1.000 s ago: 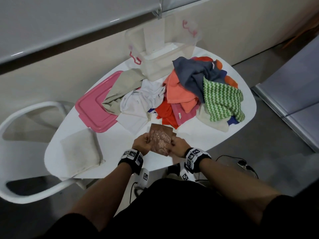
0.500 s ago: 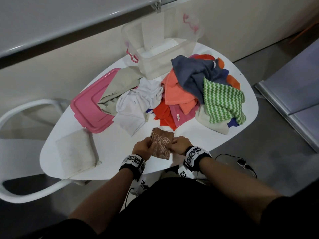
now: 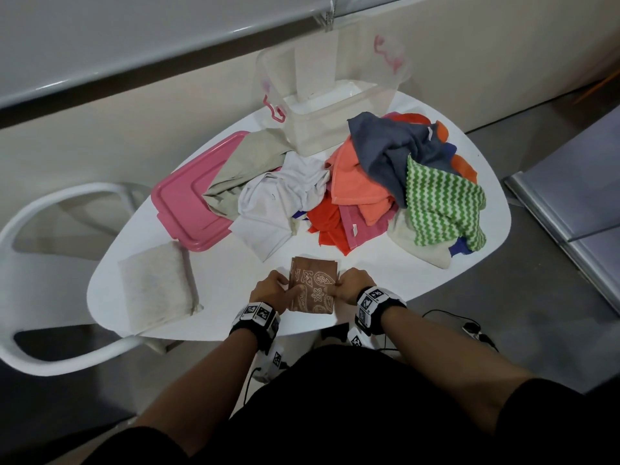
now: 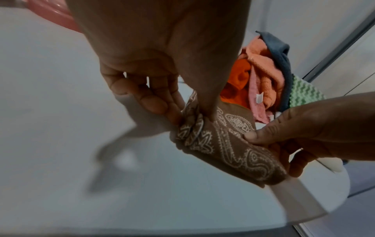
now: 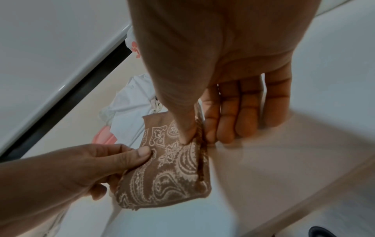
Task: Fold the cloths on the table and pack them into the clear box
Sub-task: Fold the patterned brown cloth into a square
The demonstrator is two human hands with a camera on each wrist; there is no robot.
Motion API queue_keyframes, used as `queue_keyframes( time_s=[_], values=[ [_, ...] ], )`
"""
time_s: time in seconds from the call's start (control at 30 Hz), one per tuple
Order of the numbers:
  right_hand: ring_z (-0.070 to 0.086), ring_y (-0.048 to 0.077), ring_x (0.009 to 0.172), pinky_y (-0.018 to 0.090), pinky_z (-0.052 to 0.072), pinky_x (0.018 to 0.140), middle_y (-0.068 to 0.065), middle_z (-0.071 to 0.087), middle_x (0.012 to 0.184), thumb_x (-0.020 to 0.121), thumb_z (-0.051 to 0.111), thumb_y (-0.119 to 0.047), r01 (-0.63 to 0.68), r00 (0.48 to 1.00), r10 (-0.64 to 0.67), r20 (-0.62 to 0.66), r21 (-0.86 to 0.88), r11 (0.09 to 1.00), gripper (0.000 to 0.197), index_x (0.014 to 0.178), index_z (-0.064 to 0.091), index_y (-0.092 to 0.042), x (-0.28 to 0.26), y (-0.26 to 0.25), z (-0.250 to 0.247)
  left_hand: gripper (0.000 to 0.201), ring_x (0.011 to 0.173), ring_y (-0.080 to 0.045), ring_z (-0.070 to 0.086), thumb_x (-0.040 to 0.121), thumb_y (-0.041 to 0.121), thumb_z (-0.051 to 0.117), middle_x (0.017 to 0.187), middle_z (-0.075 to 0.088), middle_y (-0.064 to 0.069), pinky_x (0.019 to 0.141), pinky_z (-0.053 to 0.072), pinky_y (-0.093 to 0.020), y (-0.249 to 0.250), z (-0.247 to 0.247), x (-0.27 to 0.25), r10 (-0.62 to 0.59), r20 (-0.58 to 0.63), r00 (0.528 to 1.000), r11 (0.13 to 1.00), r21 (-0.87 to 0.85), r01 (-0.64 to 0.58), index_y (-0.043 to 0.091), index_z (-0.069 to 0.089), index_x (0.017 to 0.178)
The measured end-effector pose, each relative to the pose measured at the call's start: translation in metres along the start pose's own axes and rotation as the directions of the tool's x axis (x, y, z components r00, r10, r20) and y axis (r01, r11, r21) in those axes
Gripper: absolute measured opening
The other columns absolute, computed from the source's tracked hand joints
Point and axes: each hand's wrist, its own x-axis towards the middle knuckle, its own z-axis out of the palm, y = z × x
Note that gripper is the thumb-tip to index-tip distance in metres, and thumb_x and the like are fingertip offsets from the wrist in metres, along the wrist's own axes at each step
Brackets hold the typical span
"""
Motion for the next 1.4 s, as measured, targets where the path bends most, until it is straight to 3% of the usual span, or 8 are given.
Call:
queue_keyframes(
  time_s=[0.27, 0.43, 0.67, 0.83, 1.07, 1.17, 1.27, 1.4],
  values=[
    [0.056, 0.017, 0.078, 0.025, 0.037, 0.061, -0.006, 0.059, 0.074, 0.086, 0.073, -0.028, 0.044, 0.998, -0.037, -0.045, 0.159, 0.986, 0.031, 0.065, 0.051, -0.023, -0.001, 0.007, 0.002, 0.039, 0.088, -0.024, 0.064, 0.069, 0.020, 0.083, 0.093, 0.063, 0.000, 0.075, 0.052, -0.030, 0.010, 0.010, 0.004, 0.098, -0.015, 0.995, 0.970, -0.221, -0.099, 0.027, 0.045, 0.073],
    [0.055, 0.014, 0.074, 0.025, 0.039, 0.062, -0.009, 0.057, 0.068, 0.083, 0.076, -0.028, 0.083, 0.997, -0.081, -0.017, 0.149, 0.985, 0.032, 0.064, 0.050, -0.023, 0.005, 0.009, -0.003, 0.065, 0.093, -0.022, 0.065, 0.068, 0.027, 0.088, 0.096, 0.066, -0.001, 0.078, 0.053, -0.032, 0.022, 0.005, 0.002, -0.025, 0.074, 0.997, 0.870, -0.490, 0.058, 0.023, 0.042, 0.113],
    [0.059, 0.019, 0.073, 0.031, 0.052, 0.074, 0.003, 0.066, 0.078, 0.080, 0.076, -0.018, 0.157, 0.988, -0.154, -0.032, 0.207, 0.966, 0.018, 0.076, 0.059, -0.018, 0.015, 0.009, -0.007, 0.046, 0.092, -0.018, 0.063, 0.065, 0.040, 0.075, 0.102, 0.070, 0.001, 0.086, 0.049, -0.027, 0.033, 0.000, 0.003, -0.012, 0.101, 0.995, 0.901, -0.430, 0.055, 0.027, 0.068, 0.109],
    [0.063, 0.011, 0.071, 0.023, 0.048, 0.066, -0.001, 0.068, 0.087, 0.084, 0.069, -0.054, 0.138, 0.985, -0.170, 0.009, 0.540, 0.830, 0.047, 0.118, 0.062, -0.021, 0.021, -0.009, -0.019, 0.041, 0.097, -0.030, 0.064, 0.052, 0.014, 0.066, 0.094, 0.072, -0.010, 0.097, 0.051, -0.046, 0.033, -0.018, -0.001, -0.055, 0.121, 0.991, 0.622, -0.772, 0.129, 0.017, 0.071, 0.093],
    [0.071, 0.026, 0.090, 0.041, 0.059, 0.083, 0.012, 0.074, 0.101, 0.078, 0.080, -0.044, 0.096, 0.916, -0.307, 0.258, 0.603, 0.792, 0.037, 0.096, 0.068, -0.014, 0.012, -0.068, -0.011, 0.040, 0.102, -0.032, 0.066, 0.083, 0.017, 0.071, 0.111, 0.070, -0.017, 0.091, 0.053, -0.041, 0.000, -0.042, -0.016, -0.125, 0.112, 0.986, 0.364, -0.919, 0.150, 0.005, 0.064, 0.121],
    [0.072, 0.030, 0.085, 0.046, 0.061, 0.070, 0.013, 0.073, 0.102, 0.063, 0.088, -0.044, 0.078, 0.914, -0.288, 0.287, 0.571, 0.817, 0.060, 0.106, 0.065, -0.009, 0.017, -0.090, 0.002, 0.055, 0.100, -0.034, 0.067, 0.078, 0.045, 0.073, 0.112, 0.070, -0.019, 0.092, 0.054, -0.049, -0.032, -0.041, -0.007, -0.275, 0.065, 0.959, 0.490, -0.849, 0.198, 0.006, 0.065, 0.117],
    [0.071, 0.032, 0.067, 0.031, 0.054, 0.042, 0.022, 0.069, 0.110, 0.081, 0.080, -0.019, -0.016, 0.858, -0.294, 0.421, 0.595, 0.804, 0.047, 0.117, 0.053, -0.005, 0.015, -0.112, 0.010, 0.054, 0.096, -0.034, 0.067, 0.085, 0.049, 0.067, 0.107, 0.069, -0.017, 0.085, 0.055, -0.047, -0.063, -0.048, -0.003, -0.328, -0.032, 0.944, 0.728, -0.646, 0.231, 0.003, 0.060, 0.114],
    [0.071, 0.031, 0.062, 0.031, 0.056, 0.045, 0.023, 0.068, 0.108, 0.083, 0.078, -0.014, 0.041, 0.826, -0.368, 0.427, 0.607, 0.794, 0.035, 0.104, 0.050, -0.010, 0.019, -0.147, 0.018, 0.032, 0.094, -0.029, 0.063, 0.095, 0.037, 0.059, 0.100, 0.065, -0.013, 0.081, 0.050, -0.036, -0.082, -0.078, -0.006, -0.308, -0.210, 0.928, 0.798, -0.587, 0.132, 0.009, 0.052, 0.108]
  ],
)
